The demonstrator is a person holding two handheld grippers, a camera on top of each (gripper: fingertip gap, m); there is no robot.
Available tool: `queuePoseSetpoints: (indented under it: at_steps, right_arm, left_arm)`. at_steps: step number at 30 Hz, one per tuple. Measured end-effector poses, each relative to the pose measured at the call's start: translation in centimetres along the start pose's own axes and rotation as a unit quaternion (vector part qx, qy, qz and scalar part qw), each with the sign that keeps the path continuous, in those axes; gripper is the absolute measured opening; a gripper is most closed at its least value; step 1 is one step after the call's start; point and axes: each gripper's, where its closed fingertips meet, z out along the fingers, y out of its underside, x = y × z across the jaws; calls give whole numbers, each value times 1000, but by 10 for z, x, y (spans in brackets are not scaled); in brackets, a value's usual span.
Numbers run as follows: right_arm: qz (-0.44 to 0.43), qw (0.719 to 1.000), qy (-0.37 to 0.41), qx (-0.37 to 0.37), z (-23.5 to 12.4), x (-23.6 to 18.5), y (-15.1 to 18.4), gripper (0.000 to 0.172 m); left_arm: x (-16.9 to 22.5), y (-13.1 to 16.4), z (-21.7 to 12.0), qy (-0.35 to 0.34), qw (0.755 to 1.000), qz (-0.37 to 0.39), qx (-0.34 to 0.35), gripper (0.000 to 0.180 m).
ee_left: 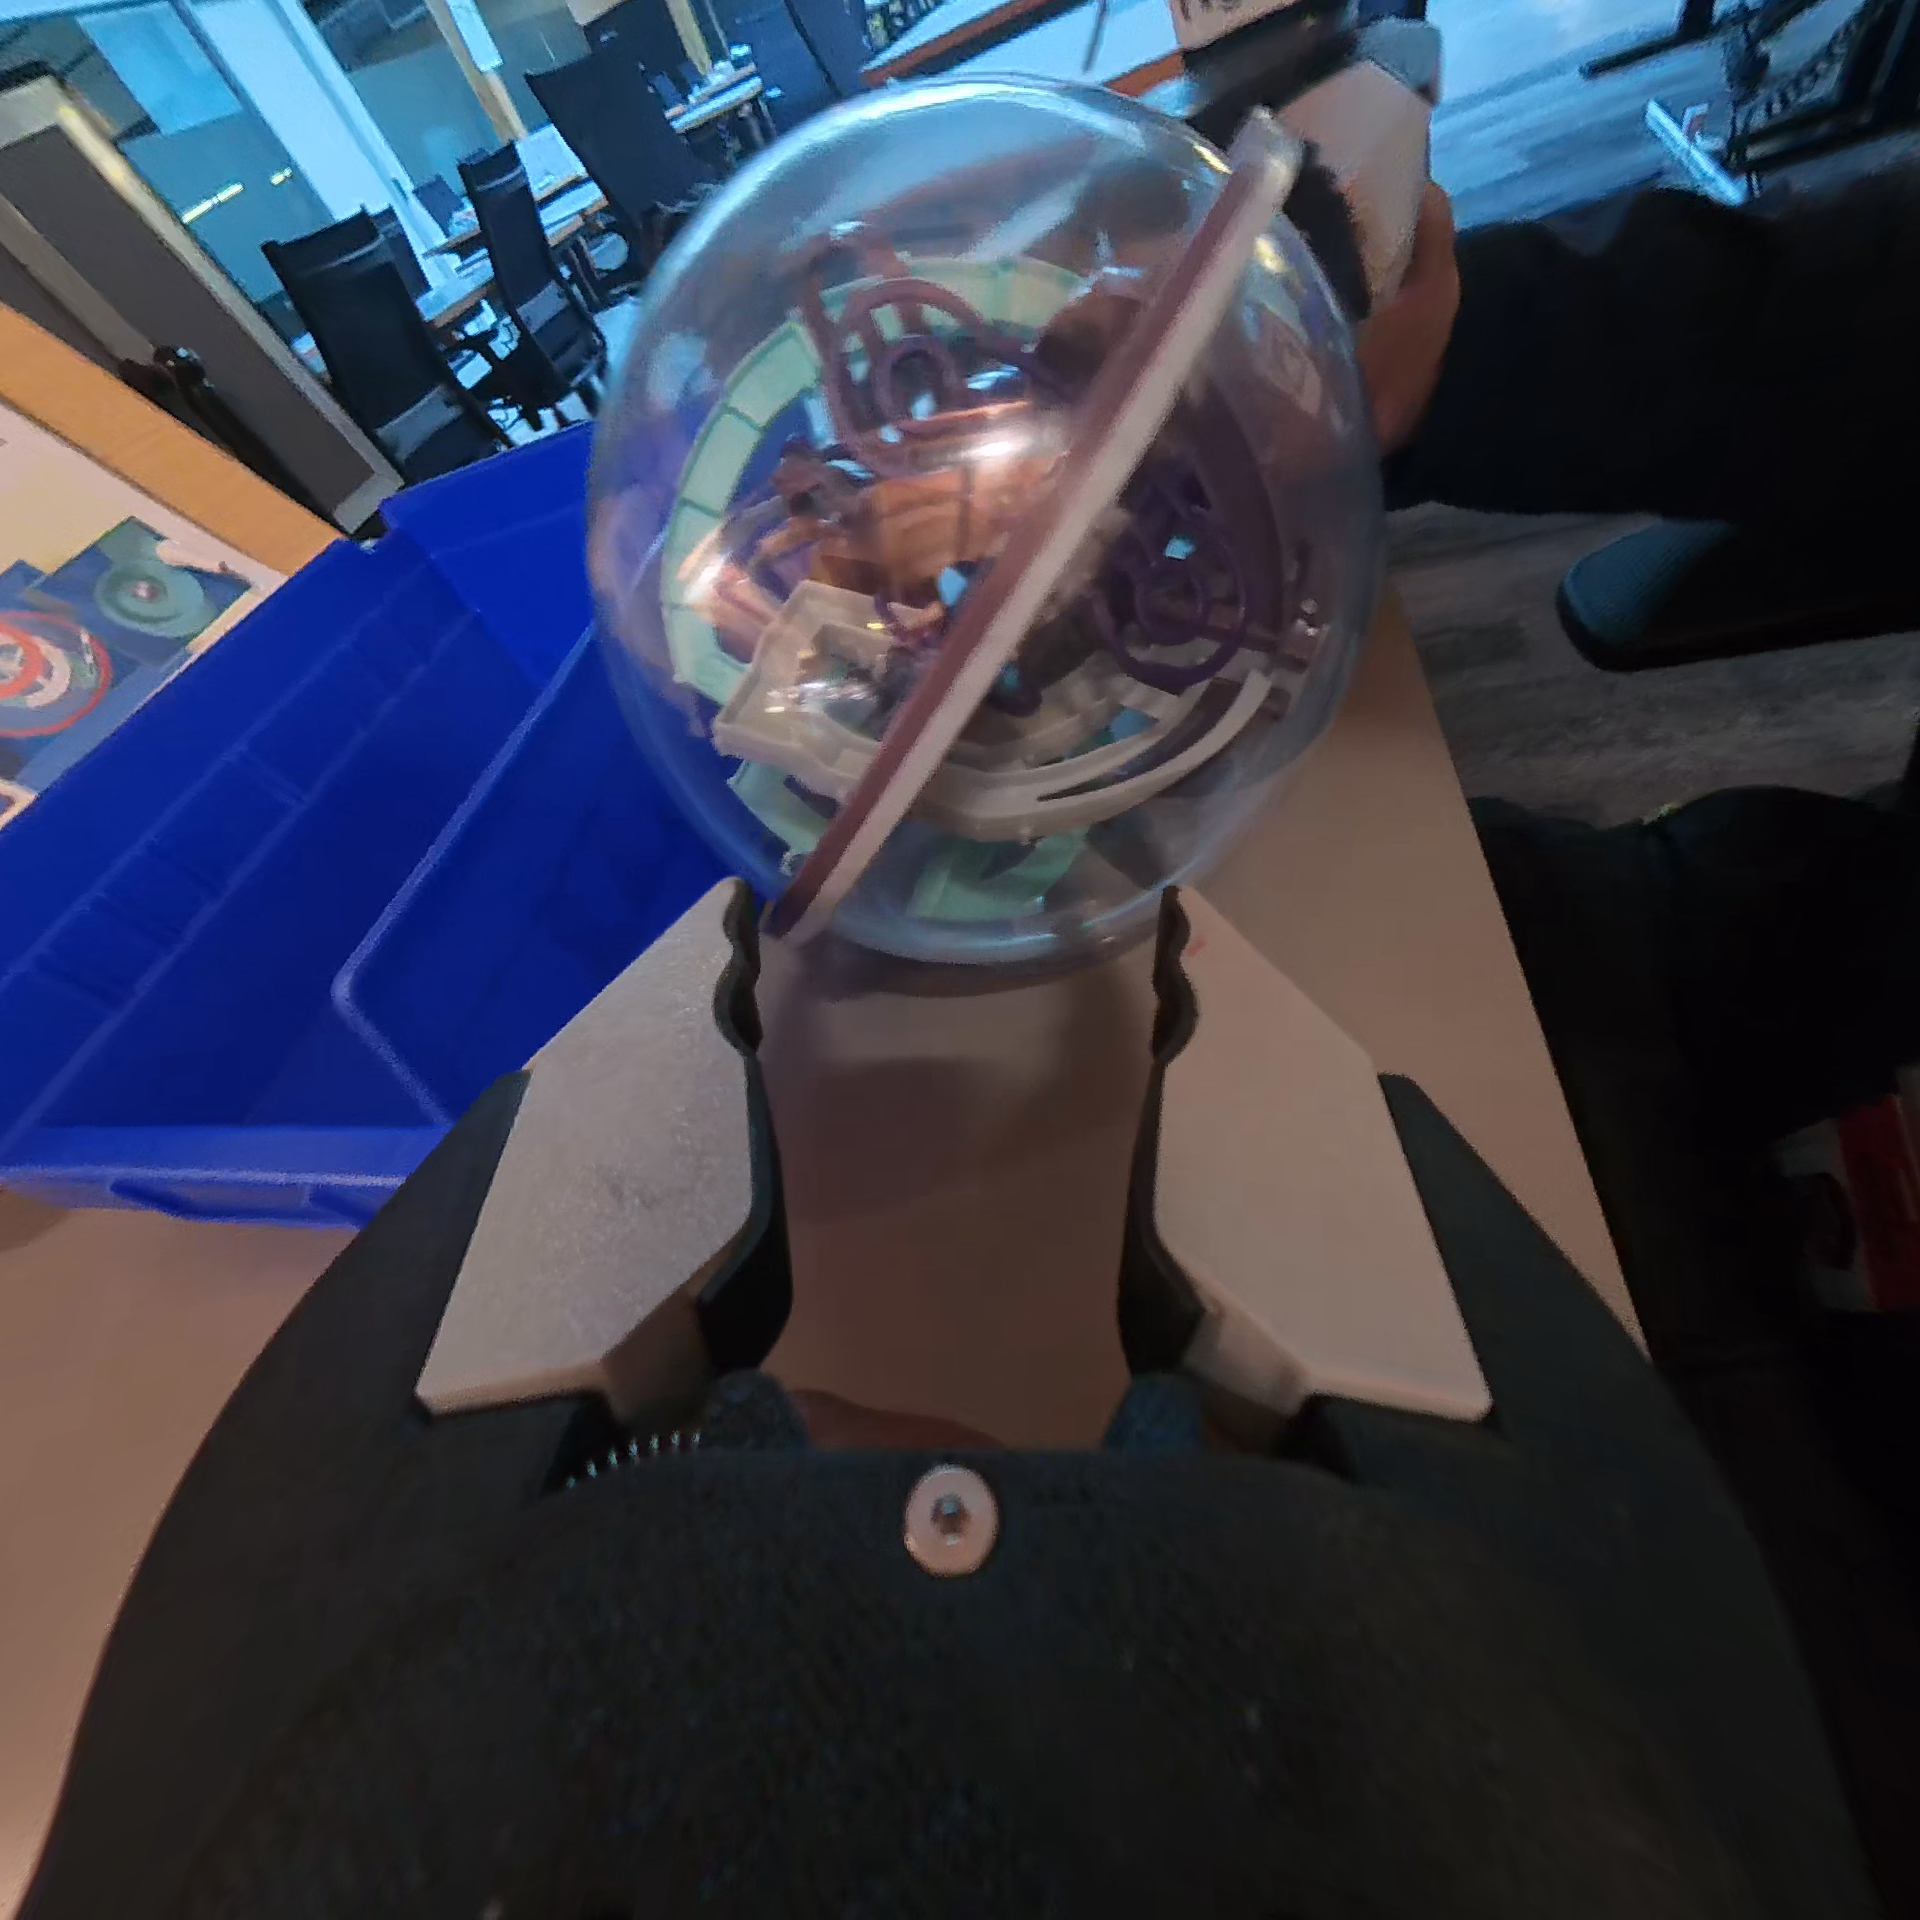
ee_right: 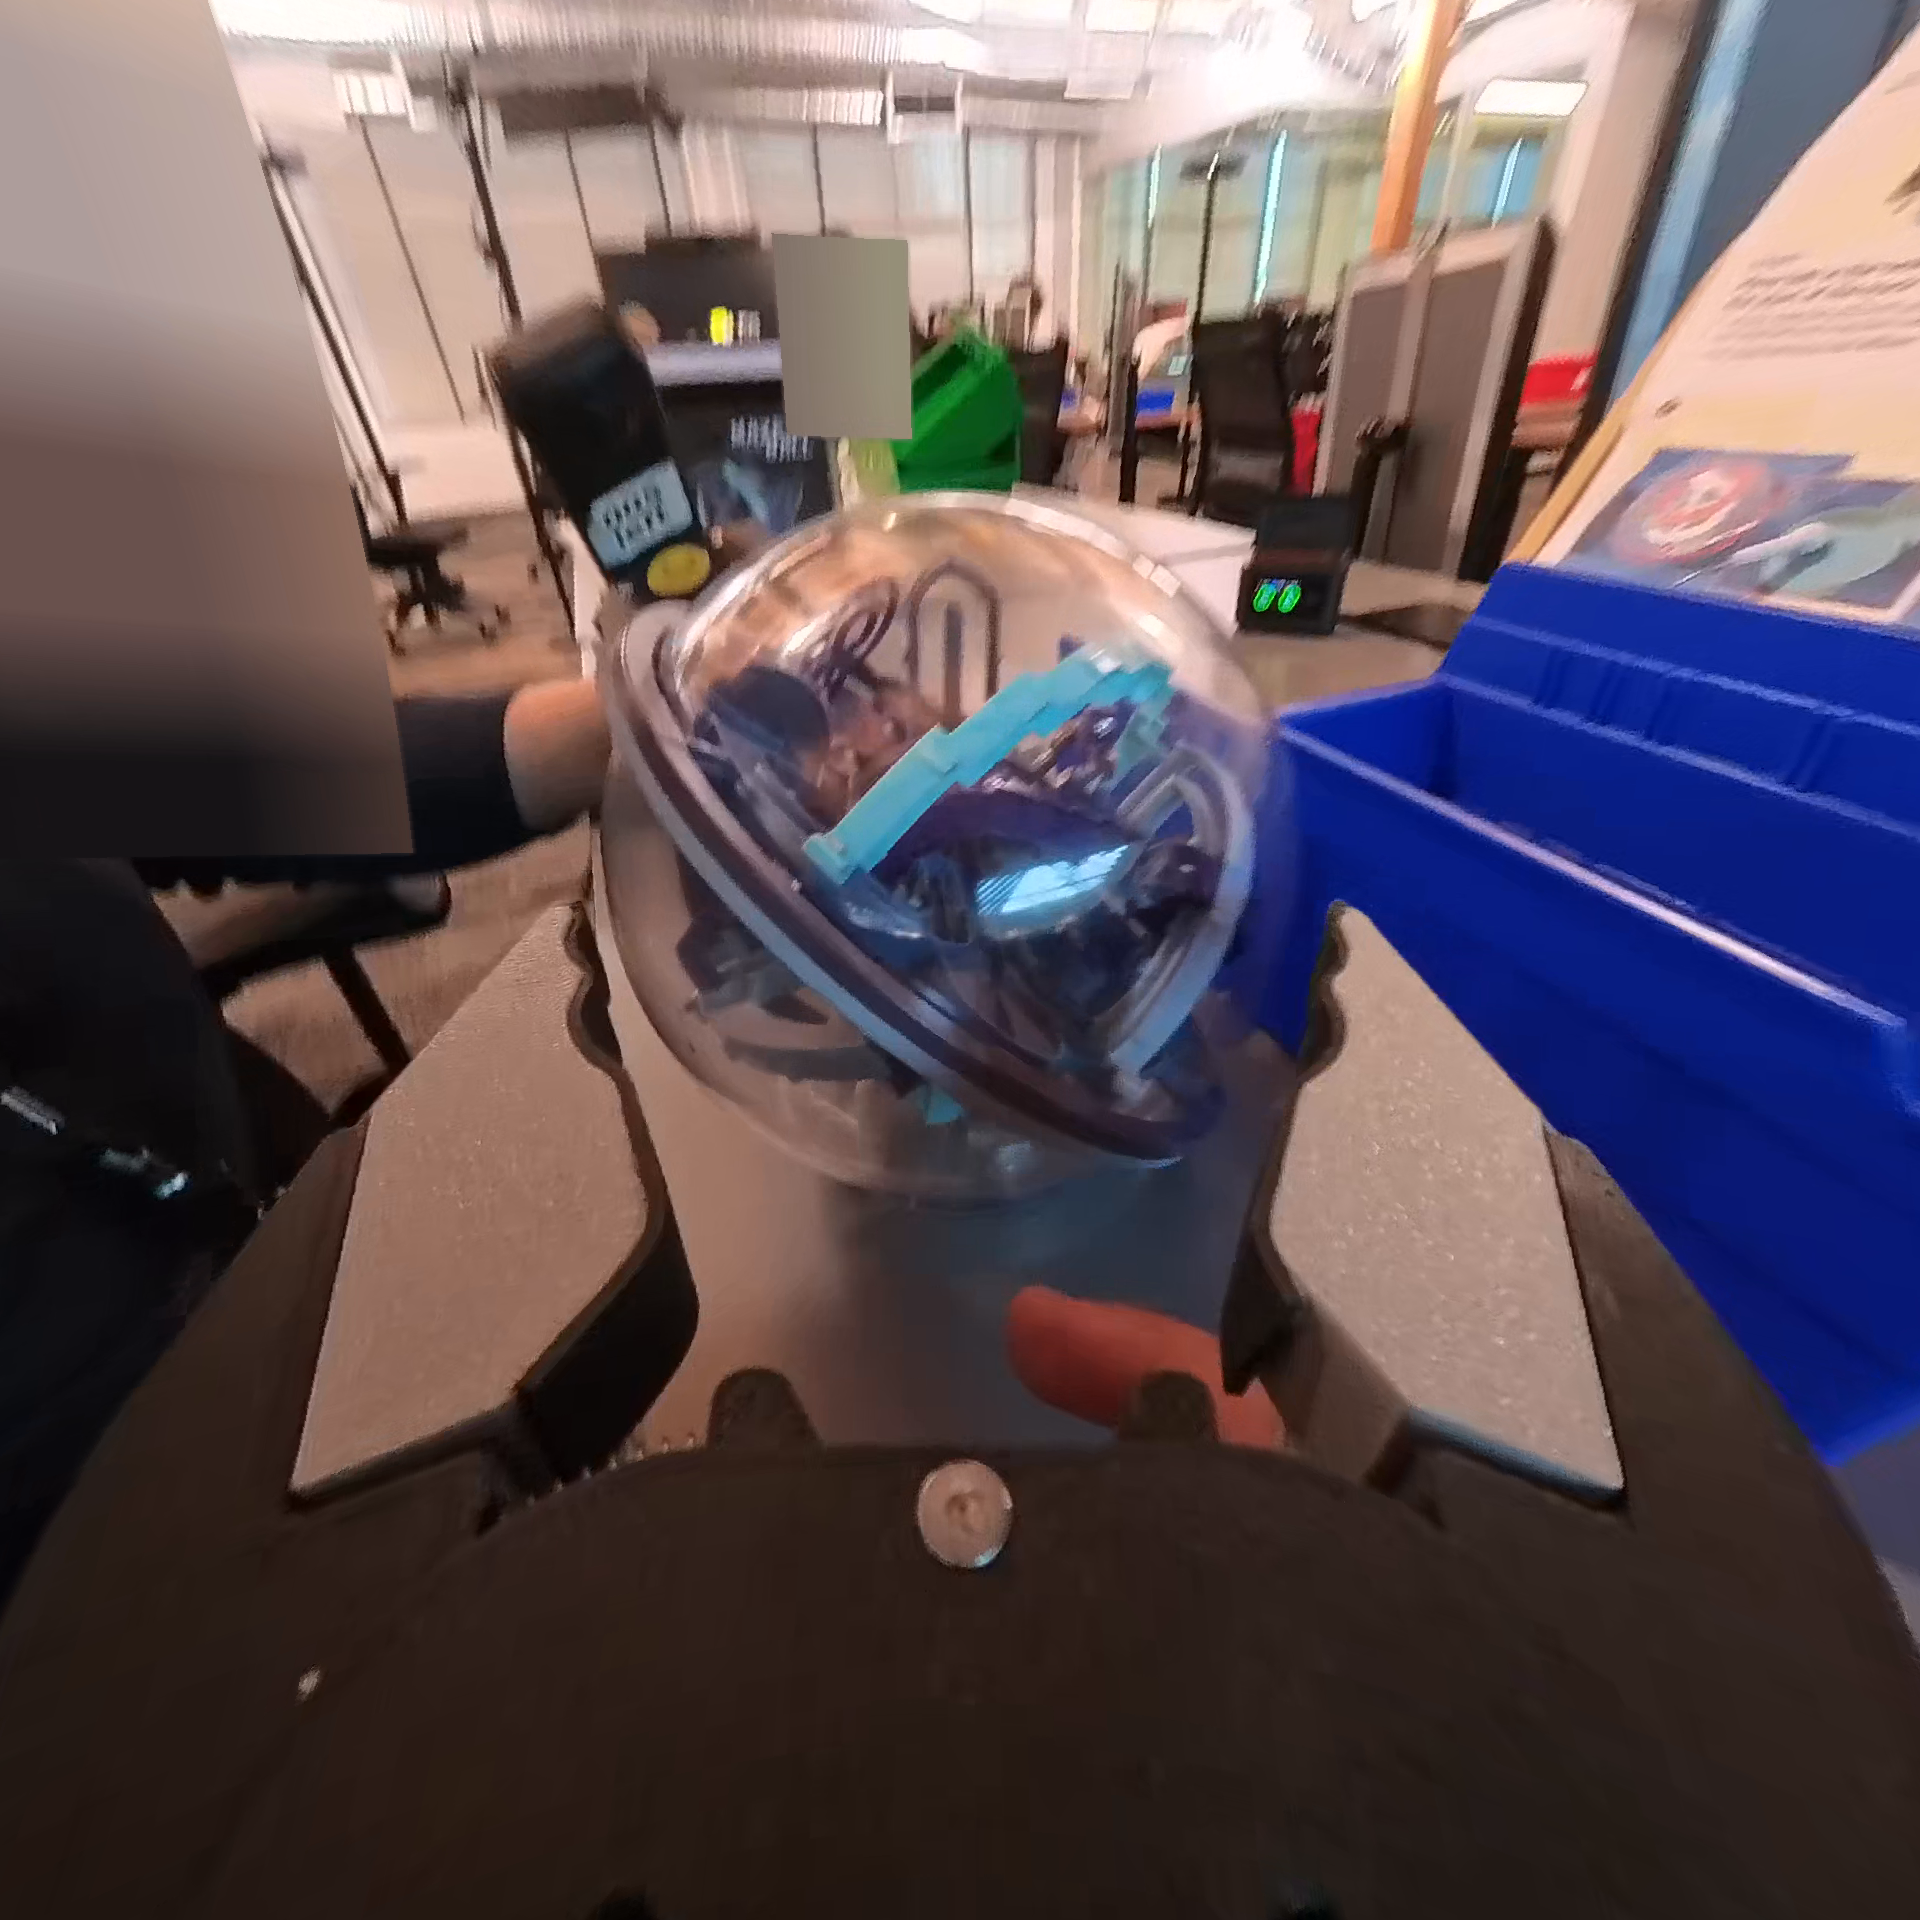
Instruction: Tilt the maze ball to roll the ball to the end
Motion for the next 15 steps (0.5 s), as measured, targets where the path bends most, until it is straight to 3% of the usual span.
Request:
queuePoseSetpoints:
  at_steps: [9, 15]
  right_arm:
    - [18, 1000, -4, -21, 9, 3, 5, 129]
    - [52, 999, -5, -4, 6, 10, 1, 132]
  left_arm:
    - [-3, 5, 7, -38, 997, 60, -23, 68]
    - [1, -20, -3, -42, 996, 59, 53, 47]
